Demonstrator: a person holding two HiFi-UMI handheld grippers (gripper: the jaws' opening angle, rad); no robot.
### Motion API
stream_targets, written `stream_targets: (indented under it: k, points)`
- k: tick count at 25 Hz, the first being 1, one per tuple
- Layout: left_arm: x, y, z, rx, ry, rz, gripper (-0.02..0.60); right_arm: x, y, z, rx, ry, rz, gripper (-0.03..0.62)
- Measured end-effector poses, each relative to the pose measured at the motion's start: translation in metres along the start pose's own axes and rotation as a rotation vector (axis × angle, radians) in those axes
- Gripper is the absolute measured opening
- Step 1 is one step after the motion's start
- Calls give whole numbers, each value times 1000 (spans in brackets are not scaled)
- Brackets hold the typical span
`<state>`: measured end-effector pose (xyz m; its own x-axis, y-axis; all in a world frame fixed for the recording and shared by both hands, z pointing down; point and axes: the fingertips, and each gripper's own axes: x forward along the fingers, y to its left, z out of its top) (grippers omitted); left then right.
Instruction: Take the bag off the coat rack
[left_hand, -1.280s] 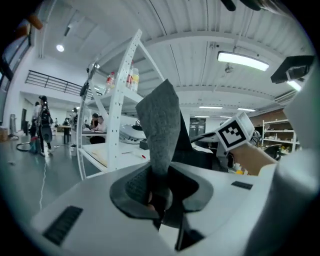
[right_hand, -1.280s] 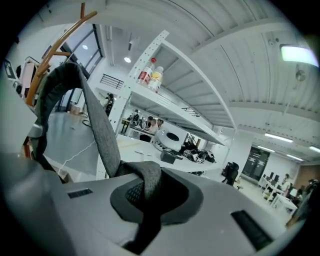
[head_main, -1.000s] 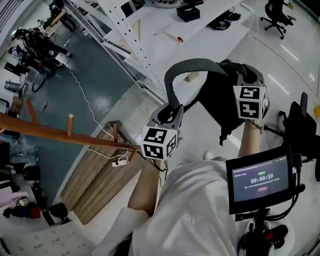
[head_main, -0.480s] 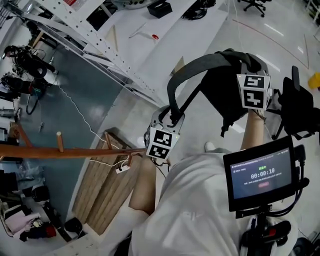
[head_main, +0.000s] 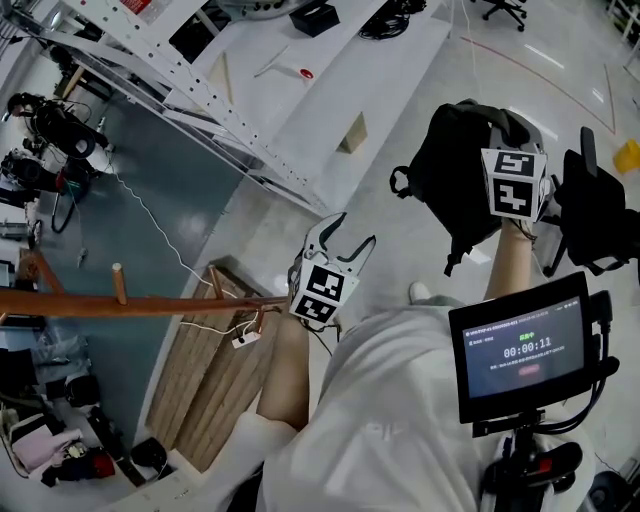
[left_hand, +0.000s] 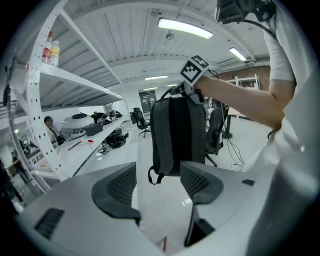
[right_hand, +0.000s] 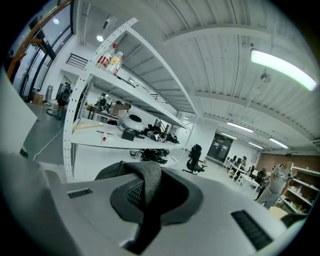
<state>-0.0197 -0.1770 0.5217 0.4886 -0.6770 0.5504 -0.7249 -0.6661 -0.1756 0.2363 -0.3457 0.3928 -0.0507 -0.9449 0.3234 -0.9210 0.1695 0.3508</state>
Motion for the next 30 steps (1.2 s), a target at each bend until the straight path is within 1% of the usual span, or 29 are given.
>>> stream_targets:
  k: [3,8,12,17,25,30]
  points:
    - [-4,13,12,-59,-58,25,261,0,3,0,-13,4,3,18]
    - [-5,24,19,-45,-75,66,261,-1,2,-1,-9,1,10,18]
    - [-7,34,27,-67,-110,108,261,-5,3,2,-3,-11,21,18]
    - [-8,34,41,-75,-140,149,261,-14,14,11,-24,-44,86,18]
    - [-27,61,50,-152,-193,295,259,-34,49,39,-87,-101,188,18]
    - [-39,82,47,-214,-217,366,259,-41,76,59,-126,-147,257,18]
